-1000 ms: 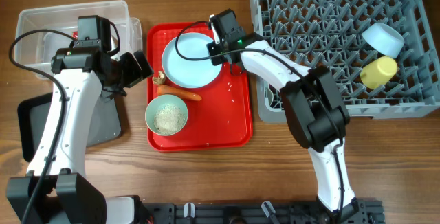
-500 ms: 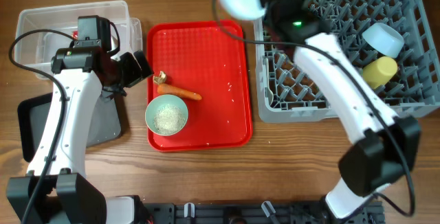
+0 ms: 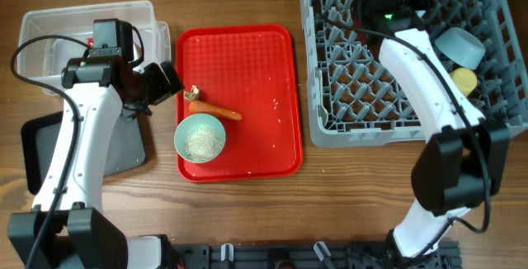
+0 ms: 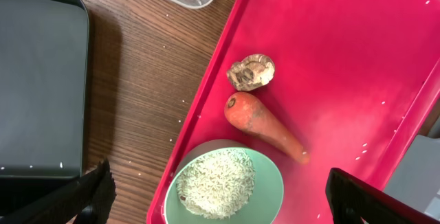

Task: Sort waste into correct bins and load items into the dishwasher rack
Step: 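Lift the blue plate and stand it upright in the dish rack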

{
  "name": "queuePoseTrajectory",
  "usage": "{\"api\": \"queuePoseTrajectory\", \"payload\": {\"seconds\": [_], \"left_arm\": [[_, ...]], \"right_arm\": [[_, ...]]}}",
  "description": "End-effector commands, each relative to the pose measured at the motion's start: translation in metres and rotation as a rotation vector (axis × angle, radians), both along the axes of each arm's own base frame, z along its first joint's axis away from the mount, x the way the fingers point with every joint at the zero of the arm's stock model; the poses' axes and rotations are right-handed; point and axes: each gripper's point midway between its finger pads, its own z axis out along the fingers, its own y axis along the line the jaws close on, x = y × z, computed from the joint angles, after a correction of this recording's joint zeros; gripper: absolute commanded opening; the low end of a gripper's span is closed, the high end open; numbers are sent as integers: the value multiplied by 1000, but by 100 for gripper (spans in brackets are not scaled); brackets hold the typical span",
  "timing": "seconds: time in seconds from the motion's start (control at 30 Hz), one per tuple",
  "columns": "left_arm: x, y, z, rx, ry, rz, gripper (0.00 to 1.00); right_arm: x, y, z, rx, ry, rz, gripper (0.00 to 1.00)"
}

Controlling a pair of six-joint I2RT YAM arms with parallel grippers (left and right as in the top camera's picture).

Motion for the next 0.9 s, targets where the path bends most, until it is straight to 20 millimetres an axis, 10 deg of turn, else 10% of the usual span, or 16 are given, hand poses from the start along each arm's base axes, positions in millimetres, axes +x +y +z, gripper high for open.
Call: {"api": "queuePoseTrajectory", "payload": {"seconds": [0.0, 0.23, 0.57, 0.87], "left_arm": [[1, -1, 8, -10, -23, 8, 100], [1, -1, 8, -10, -23, 8, 100], [1, -1, 8, -10, -23, 8, 100], [1, -1, 8, -10, -23, 8, 100]], "right_arm": [[-4, -16, -21, -51, 68, -74, 4], [10, -4, -61, -19, 180, 18, 4], [24, 68, -80, 63, 202, 238, 6], [16, 92, -83, 72, 222, 272, 53]]}}
